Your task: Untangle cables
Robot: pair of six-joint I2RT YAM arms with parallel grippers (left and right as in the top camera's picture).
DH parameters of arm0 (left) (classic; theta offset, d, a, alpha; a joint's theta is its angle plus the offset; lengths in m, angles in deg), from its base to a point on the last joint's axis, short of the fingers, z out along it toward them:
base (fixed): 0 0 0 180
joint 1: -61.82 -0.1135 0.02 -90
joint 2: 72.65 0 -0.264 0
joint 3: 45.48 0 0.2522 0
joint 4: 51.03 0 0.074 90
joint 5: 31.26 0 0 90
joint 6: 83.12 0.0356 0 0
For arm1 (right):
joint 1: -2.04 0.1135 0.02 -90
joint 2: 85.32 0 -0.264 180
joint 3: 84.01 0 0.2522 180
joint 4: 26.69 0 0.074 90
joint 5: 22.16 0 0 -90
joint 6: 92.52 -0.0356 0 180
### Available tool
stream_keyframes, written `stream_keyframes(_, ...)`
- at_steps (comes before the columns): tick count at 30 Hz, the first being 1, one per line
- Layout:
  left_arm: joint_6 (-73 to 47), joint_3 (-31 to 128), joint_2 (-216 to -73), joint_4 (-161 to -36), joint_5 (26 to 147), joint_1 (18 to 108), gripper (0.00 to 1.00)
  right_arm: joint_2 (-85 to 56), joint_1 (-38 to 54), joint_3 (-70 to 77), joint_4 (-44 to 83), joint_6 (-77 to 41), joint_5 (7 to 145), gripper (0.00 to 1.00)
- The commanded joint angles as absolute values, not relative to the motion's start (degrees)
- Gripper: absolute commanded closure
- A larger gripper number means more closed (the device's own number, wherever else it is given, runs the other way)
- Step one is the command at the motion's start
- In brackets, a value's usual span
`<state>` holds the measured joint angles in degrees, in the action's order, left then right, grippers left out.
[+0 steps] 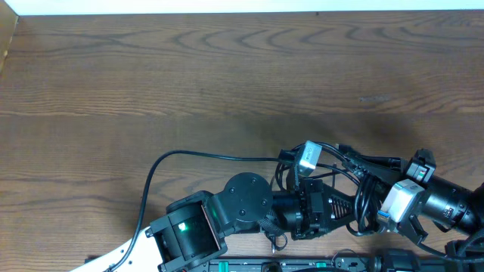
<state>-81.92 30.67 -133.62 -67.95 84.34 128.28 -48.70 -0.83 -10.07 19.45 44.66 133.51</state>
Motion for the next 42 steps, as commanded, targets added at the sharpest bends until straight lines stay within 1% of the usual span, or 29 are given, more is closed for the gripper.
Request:
stream_keyframes(1, -81.5, 31.53, -133.14, -67.47, 85.33, 128.43, 0.92, -48.94, -0.87, -9.67, 19.69, 44.68, 132.44, 0.99)
stream_keyframes(6, -75.6, 31.53, -133.14, -67.71, 85.13, 126.68, 0.93, -48.94, -0.87, -9.67, 20.17, 44.66, 130.6, 0.99)
stream_keyframes(10, -69.96, 31.53, -132.53, -69.46, 85.15, 124.82, 0.93, -48.94, -0.87, -9.67, 22.2, 44.66, 125.1, 0.99)
stream_keyframes(13, -68.15, 31.53, -131.59, -71.88, 85.11, 123.23, 0.92, -48.94, -0.87, -9.67, 24.23, 44.68, 121.77, 0.99)
stream_keyframes(16, -65.02, 31.53, -130.71, -73.96, 85.09, 120.91, 0.92, -48.94, -0.87, -9.67, 26.11, 44.68, 119.06, 0.99)
stream_keyframes(21, -63.62, 31.53, -129.42, -78.9, 85.09, 115.91, 0.93, -48.94, -0.87, -9.67, 28.8, 44.68, 117.25, 0.99)
stream_keyframes(25, -58.55, 31.53, -128.57, -79.27, 84.82, 112.26, 0.92, -48.94, -0.87, -9.67, 31.82, 44.68, 117.27, 0.99)
stream_keyframes(29, -53.96, 31.53, -127.37, -79.25, 80.58, 109.77, 0.93, -48.94, -0.87, -9.67, 36.28, 44.66, 117.29, 0.99)
stream_keyframes(34, -49.13, 31.53, -125.42, -78.42, 74.97, 109.24, 0.93, -48.94, -0.87, -9.67, 42.33, 44.66, 117.25, 0.99)
stream_keyframes(42, -42.6, 31.53, -121.4, -75.84, 67.91, 109.24, 0.93, -48.94, -0.87, -9.67, 46.55, 44.66, 117.27, 0.99)
